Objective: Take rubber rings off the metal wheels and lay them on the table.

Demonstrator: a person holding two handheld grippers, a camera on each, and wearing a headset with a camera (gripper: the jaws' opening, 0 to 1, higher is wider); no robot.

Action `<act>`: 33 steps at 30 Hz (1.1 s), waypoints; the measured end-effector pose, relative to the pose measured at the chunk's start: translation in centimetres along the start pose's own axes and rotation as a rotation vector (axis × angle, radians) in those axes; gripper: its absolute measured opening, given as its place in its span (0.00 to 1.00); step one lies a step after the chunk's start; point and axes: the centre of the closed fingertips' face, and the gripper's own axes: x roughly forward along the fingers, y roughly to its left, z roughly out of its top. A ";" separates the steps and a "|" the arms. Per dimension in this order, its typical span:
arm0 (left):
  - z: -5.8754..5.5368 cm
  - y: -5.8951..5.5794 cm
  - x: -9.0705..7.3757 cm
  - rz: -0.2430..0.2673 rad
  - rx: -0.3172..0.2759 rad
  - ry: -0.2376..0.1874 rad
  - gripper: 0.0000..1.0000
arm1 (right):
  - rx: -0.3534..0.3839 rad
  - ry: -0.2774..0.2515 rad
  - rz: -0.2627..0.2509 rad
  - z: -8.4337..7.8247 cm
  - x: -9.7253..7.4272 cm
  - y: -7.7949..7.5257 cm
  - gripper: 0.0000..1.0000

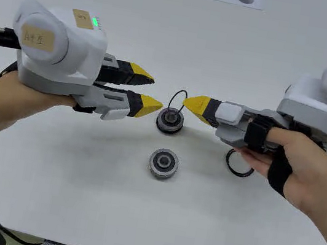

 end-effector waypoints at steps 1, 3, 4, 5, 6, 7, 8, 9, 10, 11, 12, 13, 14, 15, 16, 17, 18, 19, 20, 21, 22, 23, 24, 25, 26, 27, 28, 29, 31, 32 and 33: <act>0.1 0.0 0.0 0.005 0.002 -0.003 0.29 | -0.001 -0.002 -0.011 0.0 -0.5 -0.3 0.02; 0.3 0.0 0.1 0.007 0.003 -0.007 0.29 | 0.001 -0.005 -0.027 0.0 -1.2 -0.7 0.02; 0.5 -0.1 0.1 0.006 0.003 -0.011 0.30 | 0.008 -0.009 -0.037 -0.1 -1.7 -1.0 0.02; 0.6 -0.2 0.1 0.005 0.003 -0.014 0.30 | 0.015 -0.013 -0.047 -0.2 -2.1 -1.3 0.02; 0.7 -0.4 0.2 0.004 0.006 -0.015 0.30 | 0.017 -0.016 -0.062 -0.3 -2.5 -1.7 0.02; 0.8 -0.5 0.2 0.003 0.007 -0.017 0.30 | 0.014 -0.015 -0.074 -0.4 -2.9 -2.0 0.02; 0.9 -0.6 0.2 0.002 0.007 -0.020 0.30 | 0.018 -0.016 -0.085 -0.6 -3.2 -2.3 0.02; 1.0 -0.7 0.3 -0.001 0.003 -0.025 0.29 | 0.027 -0.017 -0.099 -0.8 -3.7 -2.6 0.02; 1.1 -0.8 0.3 -0.002 0.003 -0.028 0.29 | 0.030 -0.018 -0.105 -1.0 -4.0 -2.8 0.02; 1.0 -0.9 0.3 -0.004 0.005 -0.025 0.29 | 0.031 -0.023 -0.115 -1.2 -4.5 -3.1 0.02; 0.8 -1.0 0.4 -0.005 0.007 -0.015 0.29 | 0.035 -0.025 -0.125 -1.4 -4.8 -3.4 0.02; 0.6 -1.0 0.4 -0.005 0.009 -0.009 0.29 | 0.039 -0.026 -0.136 -1.5 -5.1 -3.7 0.02; 0.5 -1.1 0.4 -0.007 0.014 -0.004 0.29 | 0.049 -0.029 -0.154 -1.8 -5.5 -4.2 0.02; 0.5 -1.2 0.4 -0.010 0.013 -0.003 0.29 | 0.058 -0.031 -0.164 -2.0 -5.8 -4.5 0.02; 0.5 -1.3 0.4 -0.011 0.012 -0.003 0.29 | 0.075 -0.037 -0.178 -2.2 -6.2 -4.8 0.02; 0.5 -1.3 0.4 -0.011 0.011 -0.004 0.29 | 0.095 -0.046 -0.189 -2.3 -6.5 -5.1 0.02; 0.5 -1.3 0.4 -0.011 0.009 -0.006 0.29 | 0.121 -0.054 -0.204 -2.3 -6.8 -5.4 0.02; 0.6 -1.4 0.5 -0.013 0.003 -0.010 0.29 | 0.130 -0.057 -0.214 -2.5 -7.2 -5.6 0.02; 0.6 -1.4 0.5 -0.015 -0.001 -0.012 0.28 | 0.133 -0.060 -0.222 -2.6 -7.4 -5.8 0.02; 0.6 -1.4 0.5 -0.016 -0.001 -0.013 0.28 | 0.135 -0.064 -0.235 -2.7 -7.7 -5.9 0.02; 0.6 -1.5 0.5 -0.016 -0.001 -0.013 0.28 | 0.135 -0.067 -0.238 -2.8 -7.9 -6.0 0.02; 0.7 -1.5 0.6 -0.018 -0.001 -0.014 0.28 | 0.139 -0.069 -0.241 -2.8 -8.1 -6.1 0.02; 0.7 -1.6 0.6 -0.020 0.000 -0.014 0.28 | 0.149 -0.075 -0.251 -2.9 -8.3 -6.2 0.02; 0.7 -1.6 0.6 -0.021 0.001 -0.015 0.28 | 0.149 -0.077 -0.259 -2.9 -8.4 -6.3 0.02; 0.8 -1.7 0.6 -0.023 0.001 -0.017 0.28 | 0.150 -0.081 -0.267 -2.8 -8.6 -6.4 0.02; 0.8 -1.8 0.6 -0.024 -0.001 -0.019 0.28 | 0.156 -0.085 -0.271 -2.8 -8.7 -6.4 0.02; 0.9 -1.8 0.5 -0.024 -0.004 -0.024 0.28 | 0.159 -0.090 -0.277 -2.8 -8.7 -6.5 0.02; 1.1 -1.9 0.5 -0.025 -0.005 -0.029 0.28 | 0.158 -0.092 -0.290 -2.7 -8.8 -6.6 0.02; 1.2 -1.9 0.5 -0.022 -0.005 -0.031 0.28 | 0.149 -0.076 -0.340 -3.0 -9.2 -7.1 0.02; 1.2 -1.9 0.5 -0.023 -0.006 -0.033 0.28 | 0.147 -0.068 -0.355 -3.2 -9.3 -7.2 0.02; 1.2 -1.9 0.5 -0.023 -0.006 -0.034 0.28 | 0.150 -0.065 -0.361 -3.3 -9.3 -7.1 0.02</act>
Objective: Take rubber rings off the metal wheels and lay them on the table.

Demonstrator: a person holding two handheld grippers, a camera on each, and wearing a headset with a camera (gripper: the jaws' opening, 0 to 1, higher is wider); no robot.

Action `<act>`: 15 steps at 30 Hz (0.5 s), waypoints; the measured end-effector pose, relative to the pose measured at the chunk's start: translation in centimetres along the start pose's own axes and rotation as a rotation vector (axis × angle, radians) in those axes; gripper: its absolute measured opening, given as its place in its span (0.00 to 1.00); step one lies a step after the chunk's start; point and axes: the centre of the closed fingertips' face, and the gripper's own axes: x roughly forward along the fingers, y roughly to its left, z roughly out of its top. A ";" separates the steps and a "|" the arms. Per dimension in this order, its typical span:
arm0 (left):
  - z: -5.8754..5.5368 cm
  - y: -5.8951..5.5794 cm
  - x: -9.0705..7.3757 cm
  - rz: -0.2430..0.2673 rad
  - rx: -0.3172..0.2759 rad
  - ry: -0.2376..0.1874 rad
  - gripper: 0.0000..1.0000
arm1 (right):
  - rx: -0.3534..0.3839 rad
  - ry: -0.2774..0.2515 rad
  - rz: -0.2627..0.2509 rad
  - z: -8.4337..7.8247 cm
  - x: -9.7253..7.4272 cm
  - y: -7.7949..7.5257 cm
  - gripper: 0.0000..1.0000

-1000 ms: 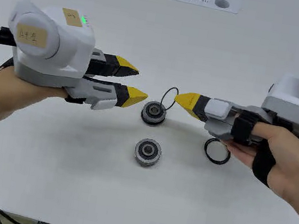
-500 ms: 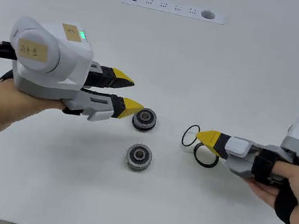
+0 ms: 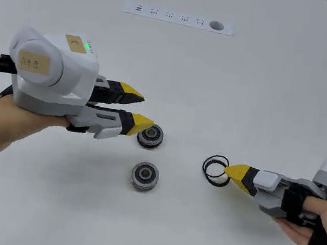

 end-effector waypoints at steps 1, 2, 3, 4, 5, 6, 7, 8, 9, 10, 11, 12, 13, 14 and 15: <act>0.1 0.0 0.0 0.000 0.002 -0.001 0.28 | -0.014 0.004 -0.004 -0.1 0.0 0.1 0.02; 0.1 0.0 0.0 0.000 0.003 -0.001 0.28 | -0.025 0.006 -0.010 -0.1 0.0 0.1 0.02; 0.1 -0.1 0.0 -0.001 0.002 -0.002 0.28 | -0.030 0.006 -0.021 -0.1 -0.1 0.0 0.03; 0.1 -0.1 0.0 -0.001 0.002 -0.002 0.28 | -0.038 0.004 -0.030 -0.1 -0.1 -0.1 0.04; 0.1 -0.1 0.0 0.000 0.003 -0.002 0.28 | -0.046 0.004 -0.041 -0.1 -0.1 -0.2 0.05; 0.1 -0.2 0.0 0.000 0.003 -0.001 0.28 | -0.059 0.006 -0.067 -0.1 -0.2 -0.5 0.06; 0.1 -0.2 0.1 -0.001 0.003 0.000 0.28 | -0.073 0.009 -0.084 -0.1 -0.3 -0.7 0.07; 0.0 -0.2 0.1 -0.003 0.002 0.003 0.28 | -0.077 0.009 -0.097 -0.1 -0.4 -0.8 0.07; 0.0 -0.2 0.1 -0.004 0.003 0.005 0.28 | -0.080 0.010 -0.103 -0.1 -0.5 -0.8 0.07; 0.0 -0.2 0.0 -0.004 0.004 0.006 0.28 | -0.087 0.008 -0.106 -0.1 -0.5 -0.8 0.07; 0.0 -0.2 0.0 -0.004 0.004 0.007 0.28 | -0.090 0.001 -0.113 0.0 -0.7 -0.8 0.07; -0.1 -0.2 0.0 -0.004 0.004 0.007 0.27 | -0.100 -0.010 -0.123 0.3 -0.8 -0.9 0.08; -0.1 -0.2 0.0 -0.003 0.003 0.009 0.27 | -0.123 -0.026 -0.134 0.6 -0.9 -0.9 0.08; -0.2 -0.1 0.1 -0.002 0.005 0.011 0.27 | -0.137 -0.037 -0.131 0.9 -0.9 -0.8 0.09; -0.3 -0.1 0.1 -0.003 0.006 0.014 0.27 | -0.146 -0.052 -0.118 1.2 -0.9 -0.5 0.10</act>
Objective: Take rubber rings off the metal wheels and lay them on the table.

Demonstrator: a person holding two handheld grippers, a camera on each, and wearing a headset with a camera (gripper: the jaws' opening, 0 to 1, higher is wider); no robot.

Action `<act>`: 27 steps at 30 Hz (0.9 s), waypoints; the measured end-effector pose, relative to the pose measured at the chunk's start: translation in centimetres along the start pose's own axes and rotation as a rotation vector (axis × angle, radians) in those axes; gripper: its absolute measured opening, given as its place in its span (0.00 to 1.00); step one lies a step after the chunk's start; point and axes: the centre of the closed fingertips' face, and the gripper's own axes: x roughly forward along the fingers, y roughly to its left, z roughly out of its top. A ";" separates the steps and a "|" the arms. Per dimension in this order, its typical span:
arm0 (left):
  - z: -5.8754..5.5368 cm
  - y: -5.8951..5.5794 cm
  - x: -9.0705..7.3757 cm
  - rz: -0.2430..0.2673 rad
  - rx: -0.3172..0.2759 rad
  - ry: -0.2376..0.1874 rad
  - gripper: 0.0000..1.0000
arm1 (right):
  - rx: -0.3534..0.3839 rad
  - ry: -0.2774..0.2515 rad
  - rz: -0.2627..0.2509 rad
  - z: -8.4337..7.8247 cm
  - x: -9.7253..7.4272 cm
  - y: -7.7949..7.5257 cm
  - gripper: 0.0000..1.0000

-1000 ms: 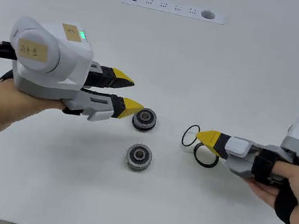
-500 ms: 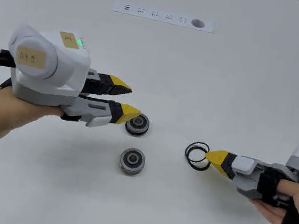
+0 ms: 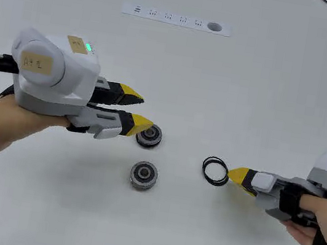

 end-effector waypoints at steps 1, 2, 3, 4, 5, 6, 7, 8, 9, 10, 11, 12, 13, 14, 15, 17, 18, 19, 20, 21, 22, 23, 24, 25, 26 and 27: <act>-0.2 0.0 0.1 -0.001 0.000 0.005 0.27 | 0.007 -0.015 0.023 0.3 0.0 0.4 0.10; -0.3 0.0 0.2 -0.001 0.000 0.009 0.26 | 0.017 -0.031 0.055 0.6 0.1 1.0 0.11; -0.5 0.0 0.3 -0.005 0.000 0.016 0.26 | 0.022 -0.050 0.096 1.0 0.2 1.7 0.11; -0.6 -0.1 0.4 -0.008 0.000 0.020 0.26 | 0.022 -0.052 0.109 1.1 0.3 1.9 0.12; -0.7 -0.1 0.5 -0.011 0.001 0.024 0.25 | 0.018 -0.049 0.119 1.2 0.4 2.1 0.13; -0.8 -0.1 0.7 -0.013 0.003 0.031 0.25 | 0.003 -0.056 0.159 1.4 0.6 2.9 0.15; -0.9 -0.2 0.8 -0.017 0.005 0.036 0.25 | -0.010 -0.057 0.189 1.6 0.7 3.4 0.17; -1.1 -0.2 1.0 -0.023 0.008 0.042 0.25 | -0.030 -0.065 0.243 1.8 0.8 4.5 0.19; -1.2 -0.3 1.1 -0.027 0.013 0.049 0.25 | -0.041 -0.076 0.278 2.0 0.9 5.2 0.23; -1.3 -0.4 1.3 -0.031 0.018 0.054 0.24 | -0.056 -0.078 0.298 2.1 0.9 5.7 0.25; -1.4 -0.5 1.5 -0.037 0.021 0.059 0.24 | -0.102 -0.089 0.323 2.3 1.0 6.4 0.27; -1.5 -0.6 1.7 -0.040 0.025 0.063 0.24 | -0.143 -0.098 0.342 2.4 1.0 7.0 0.30; -1.7 -0.8 1.9 -0.045 0.030 0.069 0.23 | -0.174 -0.095 0.361 2.3 1.1 7.6 0.32; -1.8 -0.9 2.1 -0.050 0.033 0.073 0.23 | -0.193 -0.087 0.379 2.1 1.2 8.1 0.34; -1.9 -1.0 2.3 -0.053 0.035 0.077 0.23 | -0.204 -0.080 0.396 1.9 1.3 8.5 0.38; -2.1 -1.1 2.6 -0.061 0.035 0.085 0.23 | -0.217 -0.059 0.411 1.5 1.9 9.1 0.42; -2.3 -1.1 2.8 -0.063 0.035 0.089 0.23 | -0.238 -0.045 0.425 1.1 2.2 9.4 0.44; -2.4 -1.1 2.8 -0.063 0.038 0.095 0.23 | -0.247 -0.034 0.436 0.9 2.4 9.7 0.44; -2.6 -1.0 2.9 -0.062 0.044 0.103 0.23 | -0.250 -0.026 0.448 0.7 2.6 10.0 0.45; -2.8 -1.0 3.0 -0.065 0.049 0.112 0.22 | -0.248 -0.018 0.462 0.6 2.9 10.3 0.47; -3.1 -1.0 3.1 -0.067 0.052 0.119 0.22 | -0.252 -0.006 0.473 0.4 3.1 10.6 0.48; -3.3 -1.0 3.1 -0.070 0.056 0.128 0.22 | -0.260 0.017 0.482 0.0 3.3 10.8 0.50; -3.5 -0.9 3.2 -0.070 0.055 0.131 0.21 | -0.270 0.022 0.485 -0.1 3.4 11.0 0.51; -3.6 -0.8 3.2 -0.070 0.053 0.133 0.21 | -0.277 0.026 0.486 -0.3 3.6 11.1 0.51; -3.7 -0.7 3.2 -0.070 0.047 0.135 0.21 | -0.283 0.030 0.491 -0.3 3.8 11.2 0.51; -3.7 -0.7 3.2 -0.069 0.044 0.134 0.20 | -0.282 0.033 0.497 -0.4 3.8 11.3 0.51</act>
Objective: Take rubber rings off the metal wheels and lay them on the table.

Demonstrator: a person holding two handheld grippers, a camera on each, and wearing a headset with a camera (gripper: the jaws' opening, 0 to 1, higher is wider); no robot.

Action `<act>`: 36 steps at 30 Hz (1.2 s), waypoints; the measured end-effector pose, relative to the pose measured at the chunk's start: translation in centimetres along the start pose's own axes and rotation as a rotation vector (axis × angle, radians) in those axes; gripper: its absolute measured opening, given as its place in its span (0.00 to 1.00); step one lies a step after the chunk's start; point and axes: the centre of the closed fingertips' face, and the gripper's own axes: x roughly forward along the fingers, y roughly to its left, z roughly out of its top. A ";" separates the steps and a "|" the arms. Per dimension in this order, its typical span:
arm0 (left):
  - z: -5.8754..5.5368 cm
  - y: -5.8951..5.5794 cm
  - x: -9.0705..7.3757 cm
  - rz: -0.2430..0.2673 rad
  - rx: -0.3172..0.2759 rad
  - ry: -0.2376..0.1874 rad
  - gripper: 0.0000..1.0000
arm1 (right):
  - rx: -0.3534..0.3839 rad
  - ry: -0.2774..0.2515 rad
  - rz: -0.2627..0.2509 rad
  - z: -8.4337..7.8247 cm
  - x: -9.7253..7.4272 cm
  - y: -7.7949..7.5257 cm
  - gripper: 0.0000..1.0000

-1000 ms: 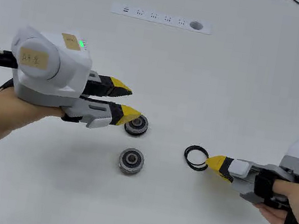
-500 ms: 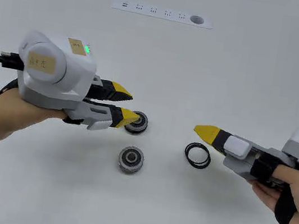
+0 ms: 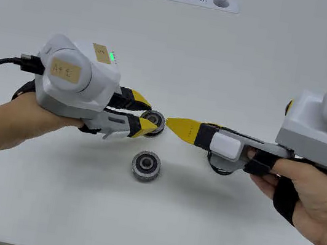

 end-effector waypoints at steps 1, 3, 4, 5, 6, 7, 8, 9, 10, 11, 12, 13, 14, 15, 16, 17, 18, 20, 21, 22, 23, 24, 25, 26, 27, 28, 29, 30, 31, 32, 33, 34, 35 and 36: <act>0.0 0.0 0.0 -0.001 -0.005 -0.004 0.20 | 0.004 0.002 0.004 0.0 0.1 0.0 0.51; 0.1 0.0 0.0 -0.003 -0.009 -0.007 0.20 | 0.003 0.002 0.007 -0.1 0.2 0.0 0.51; 0.1 0.0 0.0 -0.005 -0.007 -0.008 0.20 | 0.004 0.004 0.007 -0.1 0.3 0.0 0.51; 0.1 -0.1 0.0 -0.007 -0.006 -0.008 0.19 | 0.007 0.007 0.004 -0.2 0.3 -0.1 0.51; 0.0 -0.1 0.0 -0.009 -0.004 -0.008 0.19 | 0.007 0.008 0.004 -0.2 0.3 -0.2 0.51; 0.1 -0.2 0.0 -0.012 -0.003 -0.012 0.18 | 0.011 0.011 0.003 -0.3 0.5 -0.3 0.51; 0.0 -0.2 0.0 -0.014 -0.006 -0.012 0.18 | 0.015 0.014 0.003 -0.4 0.5 -0.4 0.51; 0.0 -0.2 0.0 -0.015 -0.007 -0.014 0.18 | 0.020 0.018 0.001 -0.4 0.6 -0.5 0.51; 0.0 -0.2 0.0 -0.016 -0.007 -0.015 0.18 | 0.022 0.020 0.001 -0.5 0.7 -0.5 0.51; 0.0 -0.2 0.0 -0.018 -0.007 -0.016 0.18 | 0.026 0.021 0.001 -0.5 0.8 -0.6 0.51; 0.0 -0.2 0.0 -0.020 -0.007 -0.016 0.17 | 0.030 0.021 0.001 -0.5 0.9 -0.6 0.51; 0.0 -0.3 0.0 -0.023 -0.004 -0.016 0.17 | 0.033 0.022 0.002 -0.5 1.0 -0.6 0.51; 0.0 -0.4 0.0 -0.029 0.000 -0.014 0.16 | 0.040 0.021 0.004 -0.5 1.2 -0.7 0.51; -0.1 -0.5 0.0 -0.033 0.005 -0.013 0.15 | 0.045 0.019 0.005 -0.5 1.3 -0.7 0.51; -0.1 -0.5 0.0 -0.034 0.009 -0.015 0.15 | 0.049 0.019 0.007 -0.5 1.6 -0.7 0.51; -0.1 -0.4 0.0 -0.032 0.006 -0.013 0.15 | 0.052 0.020 0.010 -0.5 1.7 -0.7 0.51; 0.0 -0.3 0.0 -0.029 0.010 -0.017 0.14 | 0.054 0.022 0.011 -0.6 1.9 -0.8 0.51; -0.1 -0.4 -0.1 -0.033 0.013 -0.014 0.14 | 0.059 0.032 0.016 -0.9 2.5 -0.8 0.52; -0.1 -0.4 -0.2 -0.034 0.016 -0.014 0.14 | 0.067 0.043 0.016 -1.1 2.8 -0.9 0.53; -0.1 -0.4 -0.2 -0.034 0.017 -0.013 0.14 | 0.069 0.047 0.016 -1.2 3.0 -1.0 0.54; -0.1 -0.4 -0.2 -0.035 0.018 -0.013 0.14 | 0.072 0.048 0.020 -1.3 3.2 -1.0 0.55; -0.1 -0.4 -0.2 -0.036 0.018 -0.013 0.14 | 0.094 0.053 0.022 -1.5 3.5 -1.1 0.56; -0.1 -0.4 -0.2 -0.038 0.019 -0.012 0.14 | 0.105 0.052 0.021 -1.5 3.7 -1.1 0.56; -0.1 -0.4 -0.2 -0.040 0.018 -0.011 0.13 | 0.109 0.048 0.022 -1.5 4.0 -1.1 0.57; -0.1 -0.4 -0.2 -0.043 0.017 -0.010 0.13 | 0.114 0.046 0.023 -1.5 4.1 -1.1 0.57; -0.1 -0.4 -0.2 -0.045 0.018 -0.009 0.13 | 0.122 0.044 0.026 -1.4 4.3 -1.1 0.57; -0.1 -0.4 -0.3 -0.046 0.023 -0.007 0.13 | 0.136 0.048 0.028 -1.5 4.5 -1.0 0.57; -0.1 -0.4 -0.2 -0.047 0.024 -0.006 0.13 | 0.136 0.047 0.030 -1.5 4.6 -1.0 0.57; -0.1 -0.4 -0.2 -0.046 0.021 -0.005 0.13 | 0.139 0.047 0.036 -1.5 4.7 -1.0 0.56; -0.1 -0.4 -0.2 -0.045 0.022 -0.004 0.13 | 0.141 0.038 0.030 -1.4 4.8 -1.1 0.56; -0.1 -0.4 -0.3 -0.045 0.023 -0.005 0.13 | 0.153 0.039 0.031 -1.3 4.8 -1.1 0.55; -0.1 -0.4 -0.2 -0.045 0.022 -0.005 0.13 | 0.162 0.034 0.032 -1.3 4.8 -1.1 0.55; -0.1 -0.4 -0.2 -0.045 0.023 -0.004 0.13 | 0.164 0.030 0.036 -1.2 4.7 -1.0 0.54; -0.2 -0.4 -0.2 -0.045 0.024 -0.004 0.13 | 0.171 0.026 0.039 -1.1 4.6 -0.9 0.53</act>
